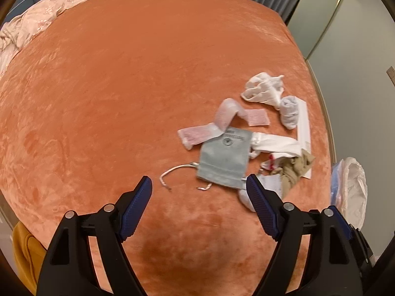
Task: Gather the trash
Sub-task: 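Move both tools back over the remaining socks and pouch, then grasp the grey pouch with the left tool while the right grasps the grey sock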
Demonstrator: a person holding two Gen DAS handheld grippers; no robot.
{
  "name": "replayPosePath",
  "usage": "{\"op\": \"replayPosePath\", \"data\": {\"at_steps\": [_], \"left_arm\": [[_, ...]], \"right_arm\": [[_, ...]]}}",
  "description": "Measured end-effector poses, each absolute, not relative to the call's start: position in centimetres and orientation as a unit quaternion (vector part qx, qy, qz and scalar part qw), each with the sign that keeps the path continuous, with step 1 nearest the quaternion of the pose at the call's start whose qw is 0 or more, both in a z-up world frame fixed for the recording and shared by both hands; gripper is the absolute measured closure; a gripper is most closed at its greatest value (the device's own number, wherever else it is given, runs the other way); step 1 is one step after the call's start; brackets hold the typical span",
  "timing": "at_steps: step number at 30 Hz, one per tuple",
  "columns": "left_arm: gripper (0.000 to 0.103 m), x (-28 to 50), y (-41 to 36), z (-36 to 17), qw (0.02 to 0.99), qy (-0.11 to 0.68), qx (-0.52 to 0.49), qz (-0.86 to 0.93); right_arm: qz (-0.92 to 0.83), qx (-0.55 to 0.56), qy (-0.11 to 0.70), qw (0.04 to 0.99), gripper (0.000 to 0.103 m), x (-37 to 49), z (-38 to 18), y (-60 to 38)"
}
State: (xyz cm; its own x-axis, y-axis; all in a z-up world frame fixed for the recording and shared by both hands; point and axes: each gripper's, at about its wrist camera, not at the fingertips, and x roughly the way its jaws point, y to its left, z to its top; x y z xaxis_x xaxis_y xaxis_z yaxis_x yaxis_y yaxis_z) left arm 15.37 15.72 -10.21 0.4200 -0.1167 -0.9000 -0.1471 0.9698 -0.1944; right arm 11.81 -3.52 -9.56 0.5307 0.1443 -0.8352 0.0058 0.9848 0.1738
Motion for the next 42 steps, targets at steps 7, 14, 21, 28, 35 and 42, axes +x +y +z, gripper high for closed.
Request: {"op": "replayPosePath", "data": {"at_steps": [7, 14, 21, 28, 35, 42], "left_arm": [[0.028, 16.3, 17.4, -12.8, 0.818, 0.560, -0.128, 0.021], [0.018, 18.1, 16.5, -14.7, 0.808, 0.574, -0.134, 0.001], [0.018, 20.3, 14.0, -16.9, 0.790, 0.597, -0.135, -0.034], [0.025, 21.7, 11.8, -19.2, 0.777, 0.615, -0.124, -0.052], [0.050, 21.9, 11.6, -19.9, 0.776, 0.617, -0.120, -0.047], [0.086, 21.3, 11.1, -18.6, 0.778, 0.613, -0.116, -0.077]], "right_arm": [[0.048, 0.082, 0.511, 0.854, 0.051, 13.4, -12.6, -1.7], [0.061, 0.073, 0.530, 0.843, 0.054, 14.7, -14.7, -0.4], [0.058, 0.091, 0.548, 0.829, 0.074, 15.5, -16.6, -1.1], [0.065, 0.100, 0.558, 0.822, 0.079, 16.2, -17.4, -1.5], [0.066, 0.120, 0.562, 0.816, 0.080, 16.4, -18.1, -1.9], [0.071, 0.120, 0.562, 0.815, 0.084, 15.8, -17.2, -1.5]]}}
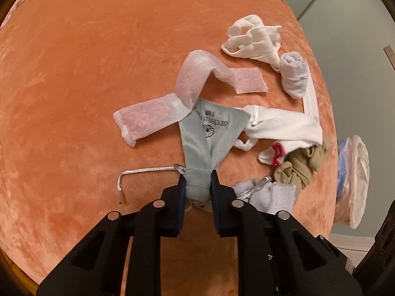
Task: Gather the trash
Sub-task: 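Grasp the grey pouch with the left tool while the right grasps the grey sock, then carry pouch and sock to the trash bin and open both tools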
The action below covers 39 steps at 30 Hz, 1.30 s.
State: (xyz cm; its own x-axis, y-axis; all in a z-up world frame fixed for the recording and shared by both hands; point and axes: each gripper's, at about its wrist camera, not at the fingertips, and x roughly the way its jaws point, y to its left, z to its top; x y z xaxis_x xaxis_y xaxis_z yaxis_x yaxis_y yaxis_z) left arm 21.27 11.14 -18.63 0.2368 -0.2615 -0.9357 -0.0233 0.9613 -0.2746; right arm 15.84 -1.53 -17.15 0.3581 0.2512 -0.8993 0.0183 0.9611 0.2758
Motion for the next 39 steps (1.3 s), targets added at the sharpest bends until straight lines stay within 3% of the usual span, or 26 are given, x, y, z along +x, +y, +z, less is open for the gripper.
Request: {"op": "replayPosePath", "data": {"at_steps": [12, 26, 39], "left_arm": [[0.087, 18.4, 8.8, -11.8, 0.813, 0.562, -0.112, -0.099], [0.087, 15.3, 1.2, 0.2, 0.866, 0.465, -0.083, -0.168], [0.087, 12.8, -9.1, 4.4, 0.870, 0.432, -0.044, -0.234]], "right_arm": [[0.068, 0.134, 0.503, 0.851, 0.084, 12.6, -10.9, -4.2], [0.026, 0.159, 0.395, 0.904, 0.084, 8.2, -1.7, -12.7], [-0.069, 0.187, 0.325, 0.924, 0.084, 4.2, 3.1, -24.3]]}}
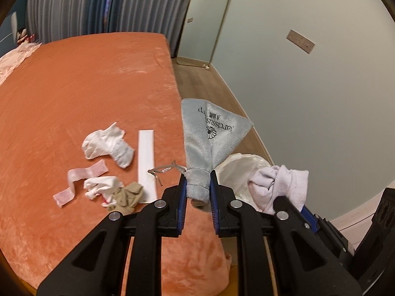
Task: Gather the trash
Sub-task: 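Carry pouch and sock to the trash bin and open both tools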
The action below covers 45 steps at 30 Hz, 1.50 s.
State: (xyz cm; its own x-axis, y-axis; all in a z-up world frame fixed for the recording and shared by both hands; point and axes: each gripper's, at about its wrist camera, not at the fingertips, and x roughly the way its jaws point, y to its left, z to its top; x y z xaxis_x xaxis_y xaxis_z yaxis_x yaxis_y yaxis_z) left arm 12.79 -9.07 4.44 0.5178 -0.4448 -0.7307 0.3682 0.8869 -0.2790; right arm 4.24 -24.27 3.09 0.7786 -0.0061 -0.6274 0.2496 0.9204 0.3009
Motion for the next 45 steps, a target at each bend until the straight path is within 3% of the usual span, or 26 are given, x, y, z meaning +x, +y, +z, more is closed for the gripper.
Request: {"op": "replayPosePath", "data": {"at_steps": [25, 28, 30, 32, 45], "left_arm": [[0.085, 12.2, -22.9, 1.7, 0.838, 0.445, 0.011, -0.315], [0.072, 12.3, -23.4, 1.4, 0.844, 0.438, 0.009, -0.311], [0.039, 12.5, -23.2, 1.3, 0.855, 0.430, 0.008, -0.292], [0.037, 12.7, -22.7, 1.1, 0.863, 0.424, 0.007, -0.273], [0.037, 13.6, -16.4, 1.6, 0.877, 0.428, -0.032, -0.215]], "right_arm": [[-0.162, 0.220, 0.327, 0.905, 0.083, 3.1, 0.1, -35.7], [-0.167, 0.224, 0.327, 0.903, 0.077, 3.5, -0.3, -36.0], [-0.177, 0.226, 0.322, 0.902, 0.064, 3.6, -0.2, -35.9], [-0.184, 0.225, 0.317, 0.903, 0.056, 3.6, -0.1, -35.8], [-0.160, 0.205, 0.316, 0.912, 0.048, 4.6, 1.1, -32.5]]}}
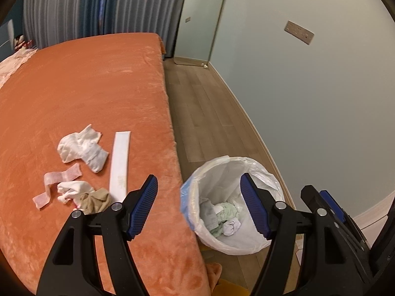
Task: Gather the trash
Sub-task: 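Carry pouch and sock to the trash bin and open both tools, then move both tools back over the beige sock and pink ribbon on the bed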
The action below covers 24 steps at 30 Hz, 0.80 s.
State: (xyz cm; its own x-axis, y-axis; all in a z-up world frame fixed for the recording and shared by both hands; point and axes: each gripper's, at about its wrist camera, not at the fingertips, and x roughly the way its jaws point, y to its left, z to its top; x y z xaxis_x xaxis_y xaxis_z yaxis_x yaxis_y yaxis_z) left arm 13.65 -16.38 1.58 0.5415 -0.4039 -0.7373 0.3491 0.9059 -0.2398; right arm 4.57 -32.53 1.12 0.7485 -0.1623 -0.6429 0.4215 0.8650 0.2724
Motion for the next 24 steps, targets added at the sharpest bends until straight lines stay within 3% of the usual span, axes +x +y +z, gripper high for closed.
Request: {"op": "replayPosePath", "data": {"at_steps": [24], "left_arm": [[0.037, 13.3, -0.3, 3.9, 0.911, 0.392, -0.091, -0.085]], "right_arm": [[-0.057, 0.135, 0.327, 0.934, 0.042, 7.2, 3.6, -19.5]]}}
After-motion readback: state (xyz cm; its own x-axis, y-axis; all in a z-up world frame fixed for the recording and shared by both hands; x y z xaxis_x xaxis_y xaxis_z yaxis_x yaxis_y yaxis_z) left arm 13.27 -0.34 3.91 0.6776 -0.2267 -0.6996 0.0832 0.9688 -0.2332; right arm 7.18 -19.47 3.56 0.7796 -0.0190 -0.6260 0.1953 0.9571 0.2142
